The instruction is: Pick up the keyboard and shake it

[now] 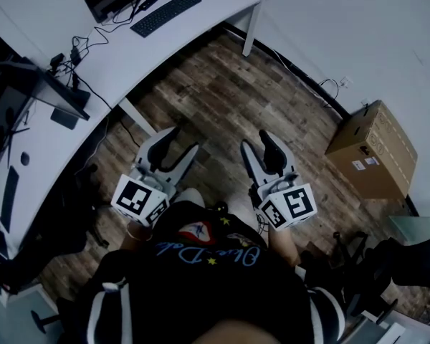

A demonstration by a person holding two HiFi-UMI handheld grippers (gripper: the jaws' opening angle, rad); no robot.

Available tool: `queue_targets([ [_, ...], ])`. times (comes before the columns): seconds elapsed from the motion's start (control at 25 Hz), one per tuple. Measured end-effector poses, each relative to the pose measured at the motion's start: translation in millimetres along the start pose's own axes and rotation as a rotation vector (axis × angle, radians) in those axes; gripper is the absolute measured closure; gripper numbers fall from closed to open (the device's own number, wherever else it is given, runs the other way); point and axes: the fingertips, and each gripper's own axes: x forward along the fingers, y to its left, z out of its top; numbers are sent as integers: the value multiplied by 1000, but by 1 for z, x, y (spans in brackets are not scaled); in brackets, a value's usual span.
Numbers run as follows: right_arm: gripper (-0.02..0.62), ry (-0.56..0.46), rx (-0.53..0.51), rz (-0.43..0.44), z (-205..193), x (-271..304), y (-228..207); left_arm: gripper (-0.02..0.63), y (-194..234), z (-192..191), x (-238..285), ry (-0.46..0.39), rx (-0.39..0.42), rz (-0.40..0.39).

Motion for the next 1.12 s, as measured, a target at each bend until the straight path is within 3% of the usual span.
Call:
queue_targets([
  [0.24,425,-2,4,-5,-1,-2,-6,416,4,-1,3,7,-17,18],
  [0.6,407,5,-3,-73,-2,8,-37,416,22,-6,46,-5,-12,-56],
  [1.12,403,21,-43,-119,9,98,-91,413,107,-2,135,-20,-62,-113],
])
